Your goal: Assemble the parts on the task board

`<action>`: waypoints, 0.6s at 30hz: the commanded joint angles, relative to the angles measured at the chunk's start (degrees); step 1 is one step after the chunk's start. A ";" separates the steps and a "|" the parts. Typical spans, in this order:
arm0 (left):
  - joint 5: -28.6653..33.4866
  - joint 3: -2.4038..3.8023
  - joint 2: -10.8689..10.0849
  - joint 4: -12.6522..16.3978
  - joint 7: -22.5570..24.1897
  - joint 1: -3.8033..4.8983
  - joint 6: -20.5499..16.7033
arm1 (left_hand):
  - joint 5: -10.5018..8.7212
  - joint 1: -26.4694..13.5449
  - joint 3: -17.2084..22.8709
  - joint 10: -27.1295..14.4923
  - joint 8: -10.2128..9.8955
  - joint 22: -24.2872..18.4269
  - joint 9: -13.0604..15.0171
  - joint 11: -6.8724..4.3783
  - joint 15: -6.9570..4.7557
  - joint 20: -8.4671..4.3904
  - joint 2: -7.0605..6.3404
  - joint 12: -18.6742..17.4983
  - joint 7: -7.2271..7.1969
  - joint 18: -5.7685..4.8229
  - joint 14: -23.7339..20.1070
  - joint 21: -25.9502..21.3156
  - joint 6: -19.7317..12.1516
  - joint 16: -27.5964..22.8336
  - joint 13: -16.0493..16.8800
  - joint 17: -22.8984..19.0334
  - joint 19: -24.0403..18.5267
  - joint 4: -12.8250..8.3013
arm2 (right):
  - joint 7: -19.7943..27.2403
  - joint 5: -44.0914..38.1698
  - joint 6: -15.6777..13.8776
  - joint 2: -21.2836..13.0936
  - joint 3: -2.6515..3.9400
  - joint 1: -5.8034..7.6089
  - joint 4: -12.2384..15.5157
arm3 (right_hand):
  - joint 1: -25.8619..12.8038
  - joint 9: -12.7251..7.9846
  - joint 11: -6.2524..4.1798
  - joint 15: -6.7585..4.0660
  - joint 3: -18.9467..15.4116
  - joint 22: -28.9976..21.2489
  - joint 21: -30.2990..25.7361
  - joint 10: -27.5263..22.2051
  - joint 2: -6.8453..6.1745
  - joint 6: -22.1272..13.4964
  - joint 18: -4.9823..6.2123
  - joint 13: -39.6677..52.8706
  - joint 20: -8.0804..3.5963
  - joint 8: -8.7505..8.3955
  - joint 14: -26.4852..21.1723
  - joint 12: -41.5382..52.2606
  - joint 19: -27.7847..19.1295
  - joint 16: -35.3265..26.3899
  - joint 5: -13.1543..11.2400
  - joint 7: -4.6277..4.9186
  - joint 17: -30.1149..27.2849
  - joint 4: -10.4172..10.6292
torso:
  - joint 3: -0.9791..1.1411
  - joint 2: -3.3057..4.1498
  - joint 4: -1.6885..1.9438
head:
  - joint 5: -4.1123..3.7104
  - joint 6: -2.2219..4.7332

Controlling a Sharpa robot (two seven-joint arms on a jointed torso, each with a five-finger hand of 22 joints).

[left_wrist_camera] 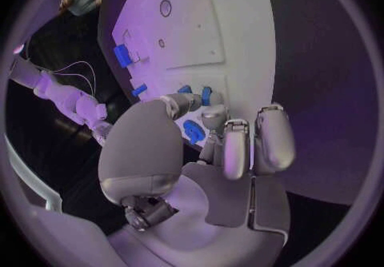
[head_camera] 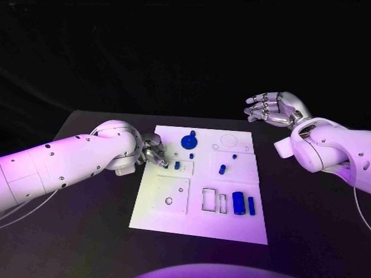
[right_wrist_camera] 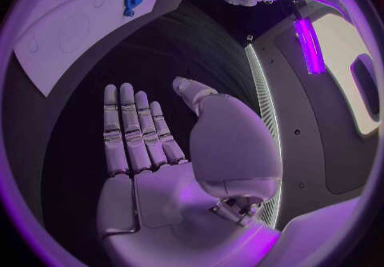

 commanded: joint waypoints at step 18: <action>0.91 -0.53 1.89 -1.49 -0.21 -0.22 2.04 | -0.75 -3.12 7.75 2.22 1.27 0.12 0.31 -0.53 -1.06 -0.52 0.80 1.30 -1.24 -0.74 5.13 0.20 1.78 0.41 1.65 11.18 0.54 -8.79 | 0.49 0.00 0.75 0.01 0.01 -0.02 0.12 | -0.08 -0.07 0.12 0.12 -0.41 -0.10 -0.23 -0.45 0.49 -0.40 0.51 -0.11 0.29 0.38 -0.29 0.42 0.02 -0.22 0.23 4.90 -0.08 0.07 | 0.02 0.06 -0.04 | -0.16 -0.03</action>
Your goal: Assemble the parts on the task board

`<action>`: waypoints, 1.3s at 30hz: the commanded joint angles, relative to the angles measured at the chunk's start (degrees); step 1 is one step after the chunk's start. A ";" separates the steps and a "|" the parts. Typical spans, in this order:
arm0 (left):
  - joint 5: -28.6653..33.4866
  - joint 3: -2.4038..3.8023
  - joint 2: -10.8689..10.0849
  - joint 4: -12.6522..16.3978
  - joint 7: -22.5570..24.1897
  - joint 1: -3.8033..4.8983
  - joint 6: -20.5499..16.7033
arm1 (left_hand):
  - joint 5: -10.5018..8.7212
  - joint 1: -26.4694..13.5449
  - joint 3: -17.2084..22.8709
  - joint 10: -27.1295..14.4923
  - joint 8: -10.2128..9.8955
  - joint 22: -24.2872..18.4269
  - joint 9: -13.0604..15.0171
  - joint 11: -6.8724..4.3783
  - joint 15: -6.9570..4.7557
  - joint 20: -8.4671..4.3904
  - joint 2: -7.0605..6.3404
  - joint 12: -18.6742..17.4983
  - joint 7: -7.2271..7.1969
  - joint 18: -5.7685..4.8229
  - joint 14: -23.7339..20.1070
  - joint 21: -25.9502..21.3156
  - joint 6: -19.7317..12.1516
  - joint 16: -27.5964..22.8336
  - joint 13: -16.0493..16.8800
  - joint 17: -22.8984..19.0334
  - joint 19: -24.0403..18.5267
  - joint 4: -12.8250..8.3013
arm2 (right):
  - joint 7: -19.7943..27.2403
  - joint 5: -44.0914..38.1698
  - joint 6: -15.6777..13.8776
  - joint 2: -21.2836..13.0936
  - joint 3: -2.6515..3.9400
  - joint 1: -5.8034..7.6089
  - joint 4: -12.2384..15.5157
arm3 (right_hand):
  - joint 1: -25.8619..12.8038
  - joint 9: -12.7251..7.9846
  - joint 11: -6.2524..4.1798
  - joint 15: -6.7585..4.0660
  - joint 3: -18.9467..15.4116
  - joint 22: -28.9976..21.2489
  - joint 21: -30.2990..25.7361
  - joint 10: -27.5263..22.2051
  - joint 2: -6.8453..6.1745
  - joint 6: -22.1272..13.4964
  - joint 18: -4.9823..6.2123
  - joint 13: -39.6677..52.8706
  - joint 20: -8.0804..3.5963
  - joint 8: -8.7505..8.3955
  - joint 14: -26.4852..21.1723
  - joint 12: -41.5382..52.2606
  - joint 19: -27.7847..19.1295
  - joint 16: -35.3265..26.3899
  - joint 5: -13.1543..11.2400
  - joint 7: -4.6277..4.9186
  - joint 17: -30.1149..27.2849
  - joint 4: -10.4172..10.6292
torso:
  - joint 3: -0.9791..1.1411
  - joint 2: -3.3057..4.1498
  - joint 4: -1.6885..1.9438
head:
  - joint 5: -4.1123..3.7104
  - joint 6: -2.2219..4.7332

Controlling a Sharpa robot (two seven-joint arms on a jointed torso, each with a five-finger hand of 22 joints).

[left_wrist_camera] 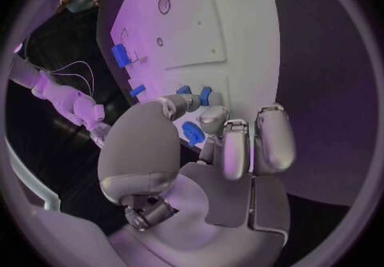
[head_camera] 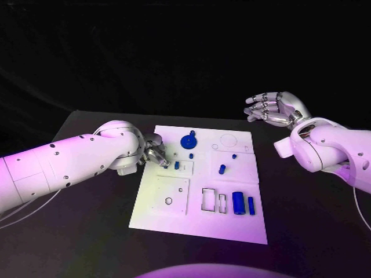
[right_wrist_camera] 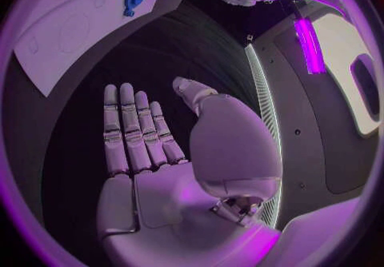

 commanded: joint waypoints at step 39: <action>0.56 -0.30 0.00 -0.50 0.04 -0.31 0.49 | -1.10 -7.85 -12.91 -0.02 -1.26 -0.20 -1.31 -0.52 -0.84 -0.61 -1.41 0.21 -1.42 -0.76 4.85 -0.25 2.75 0.26 0.25 10.97 0.27 5.33 | 0.98 0.63 0.86 -0.10 0.01 -0.06 -0.05 | -1.24 -0.31 0.22 0.21 -1.46 -0.68 -0.62 -0.72 0.62 -0.67 0.53 -0.74 0.41 0.58 -0.27 0.62 0.20 -0.51 0.51 5.00 -0.42 0.94 | -0.09 -0.07 0.09 | -0.54 0.31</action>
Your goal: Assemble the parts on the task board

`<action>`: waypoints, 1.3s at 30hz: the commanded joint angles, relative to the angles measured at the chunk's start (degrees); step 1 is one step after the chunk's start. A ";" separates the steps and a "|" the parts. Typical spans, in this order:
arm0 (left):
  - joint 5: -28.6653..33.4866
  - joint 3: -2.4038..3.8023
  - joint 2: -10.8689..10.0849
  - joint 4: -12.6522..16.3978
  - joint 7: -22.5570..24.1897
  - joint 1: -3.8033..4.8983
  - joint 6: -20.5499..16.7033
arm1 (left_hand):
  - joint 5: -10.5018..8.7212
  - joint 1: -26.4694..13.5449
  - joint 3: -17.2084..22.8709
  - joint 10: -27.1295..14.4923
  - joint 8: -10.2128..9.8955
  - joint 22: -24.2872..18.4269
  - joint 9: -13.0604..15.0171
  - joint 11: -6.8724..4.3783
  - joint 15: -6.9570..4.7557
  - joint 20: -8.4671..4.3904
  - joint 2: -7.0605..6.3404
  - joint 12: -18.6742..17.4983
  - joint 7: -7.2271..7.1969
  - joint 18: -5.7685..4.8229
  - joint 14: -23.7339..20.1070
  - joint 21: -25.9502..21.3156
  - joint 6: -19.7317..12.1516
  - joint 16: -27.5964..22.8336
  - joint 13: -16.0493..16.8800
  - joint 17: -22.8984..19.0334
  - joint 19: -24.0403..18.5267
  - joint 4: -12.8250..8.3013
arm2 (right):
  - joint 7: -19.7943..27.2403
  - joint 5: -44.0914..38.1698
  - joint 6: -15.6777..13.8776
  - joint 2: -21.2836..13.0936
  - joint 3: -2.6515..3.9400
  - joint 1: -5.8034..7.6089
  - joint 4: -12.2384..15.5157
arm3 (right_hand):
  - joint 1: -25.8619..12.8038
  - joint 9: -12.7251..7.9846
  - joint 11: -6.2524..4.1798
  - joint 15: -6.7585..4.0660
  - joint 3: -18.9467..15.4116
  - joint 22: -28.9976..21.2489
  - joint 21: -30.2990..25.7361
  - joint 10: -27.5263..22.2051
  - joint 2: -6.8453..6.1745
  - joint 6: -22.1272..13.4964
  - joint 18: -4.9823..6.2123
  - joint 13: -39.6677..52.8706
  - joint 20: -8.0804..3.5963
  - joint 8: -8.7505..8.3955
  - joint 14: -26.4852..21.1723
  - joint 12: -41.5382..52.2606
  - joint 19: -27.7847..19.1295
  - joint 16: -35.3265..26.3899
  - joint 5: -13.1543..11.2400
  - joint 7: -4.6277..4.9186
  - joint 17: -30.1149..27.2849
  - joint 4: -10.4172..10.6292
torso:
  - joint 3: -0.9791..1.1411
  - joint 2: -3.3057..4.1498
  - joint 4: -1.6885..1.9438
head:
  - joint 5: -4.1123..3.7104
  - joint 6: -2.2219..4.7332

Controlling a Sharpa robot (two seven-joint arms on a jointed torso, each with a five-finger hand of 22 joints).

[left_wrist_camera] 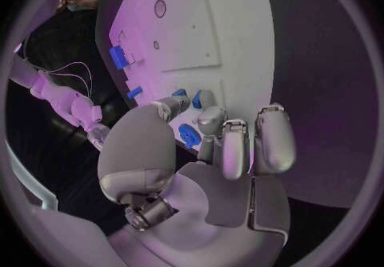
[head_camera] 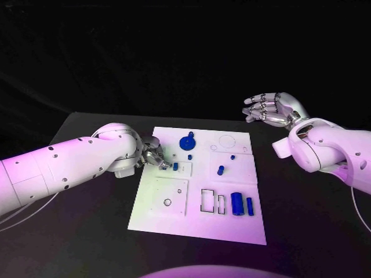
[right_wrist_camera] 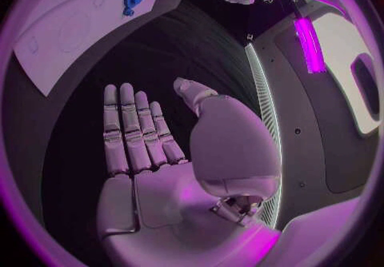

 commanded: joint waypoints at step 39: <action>1.49 3.10 -1.42 5.19 12.18 0.02 -15.89 | 0.07 13.93 -3.69 -21.95 -5.28 -33.76 -3.15 5.30 4.61 3.08 0.56 -17.82 6.80 4.68 -6.32 -23.93 -12.62 -13.99 -22.26 -15.85 -15.43 -1.75 | 0.85 0.19 0.72 0.03 0.00 -0.28 -0.20 | -1.01 -0.15 0.04 0.25 -0.64 -0.35 -0.39 -0.65 0.15 -0.41 0.54 -0.35 0.24 0.46 -0.29 0.54 0.03 -0.32 0.49 5.08 -0.22 0.44 | 0.00 0.00 0.12 | -0.68 0.13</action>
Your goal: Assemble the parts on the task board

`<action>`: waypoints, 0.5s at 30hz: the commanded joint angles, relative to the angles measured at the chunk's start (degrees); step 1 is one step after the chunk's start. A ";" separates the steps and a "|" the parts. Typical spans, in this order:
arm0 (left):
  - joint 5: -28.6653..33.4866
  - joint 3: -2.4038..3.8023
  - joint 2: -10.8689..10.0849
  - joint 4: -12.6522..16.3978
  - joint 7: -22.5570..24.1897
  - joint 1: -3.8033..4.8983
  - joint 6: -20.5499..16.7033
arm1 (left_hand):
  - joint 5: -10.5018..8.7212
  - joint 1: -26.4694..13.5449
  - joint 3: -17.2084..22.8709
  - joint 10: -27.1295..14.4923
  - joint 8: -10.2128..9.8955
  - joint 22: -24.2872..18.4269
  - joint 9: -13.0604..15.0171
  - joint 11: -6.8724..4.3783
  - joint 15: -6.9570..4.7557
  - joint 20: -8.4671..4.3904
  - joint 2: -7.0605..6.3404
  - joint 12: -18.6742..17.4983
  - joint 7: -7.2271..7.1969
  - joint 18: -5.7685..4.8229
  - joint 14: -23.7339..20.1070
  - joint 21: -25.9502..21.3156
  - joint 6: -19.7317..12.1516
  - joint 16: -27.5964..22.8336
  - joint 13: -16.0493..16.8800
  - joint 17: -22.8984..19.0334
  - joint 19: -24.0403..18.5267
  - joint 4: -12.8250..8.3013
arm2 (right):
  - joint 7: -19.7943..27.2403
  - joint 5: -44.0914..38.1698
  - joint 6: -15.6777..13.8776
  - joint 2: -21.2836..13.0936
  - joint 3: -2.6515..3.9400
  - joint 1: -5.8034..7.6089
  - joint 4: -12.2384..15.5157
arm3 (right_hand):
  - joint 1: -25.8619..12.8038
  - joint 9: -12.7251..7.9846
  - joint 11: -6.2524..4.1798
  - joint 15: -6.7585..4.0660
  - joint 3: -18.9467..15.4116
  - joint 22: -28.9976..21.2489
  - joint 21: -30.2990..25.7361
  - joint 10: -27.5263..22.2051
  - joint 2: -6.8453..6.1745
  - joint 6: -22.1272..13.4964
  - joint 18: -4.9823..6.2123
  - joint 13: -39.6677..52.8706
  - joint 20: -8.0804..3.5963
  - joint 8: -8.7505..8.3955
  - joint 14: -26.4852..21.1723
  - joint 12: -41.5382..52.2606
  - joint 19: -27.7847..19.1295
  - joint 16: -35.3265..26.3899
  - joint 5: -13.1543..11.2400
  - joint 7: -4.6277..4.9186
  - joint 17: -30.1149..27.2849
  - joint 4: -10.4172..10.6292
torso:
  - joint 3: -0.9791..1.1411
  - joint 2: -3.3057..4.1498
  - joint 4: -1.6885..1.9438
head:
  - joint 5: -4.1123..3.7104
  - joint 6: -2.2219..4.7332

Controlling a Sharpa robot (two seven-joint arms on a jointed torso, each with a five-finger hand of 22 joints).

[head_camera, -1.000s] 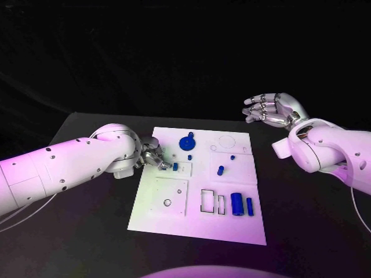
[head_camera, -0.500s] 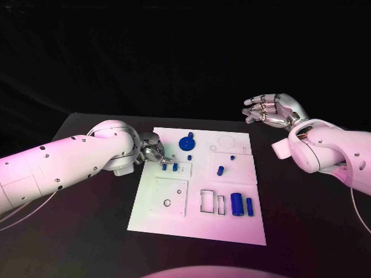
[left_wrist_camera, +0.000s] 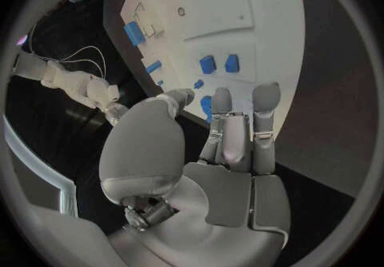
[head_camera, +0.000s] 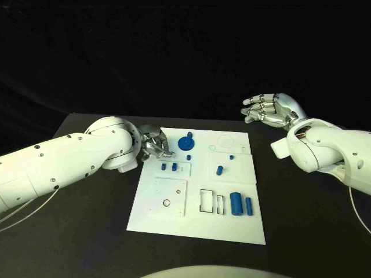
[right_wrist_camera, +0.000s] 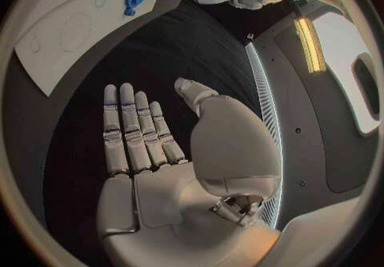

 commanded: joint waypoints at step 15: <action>-14.29 -3.59 5.56 -4.16 23.86 -1.17 -15.97 | -1.15 12.87 3.75 -12.20 -9.78 -9.89 -10.05 4.27 3.82 3.58 -3.34 -17.79 3.52 2.07 -12.64 -9.17 -1.63 -11.59 -13.93 -21.27 -6.82 -8.31 | 0.74 -0.28 0.83 0.13 0.01 -0.12 0.10 | -0.20 -0.13 -0.01 0.24 -0.30 -0.14 -0.44 -0.28 0.20 -0.41 0.55 -0.15 0.24 0.29 -0.24 0.41 0.08 -0.33 0.45 5.06 -0.14 0.06 | -0.03 0.12 -0.06 | -0.32 0.32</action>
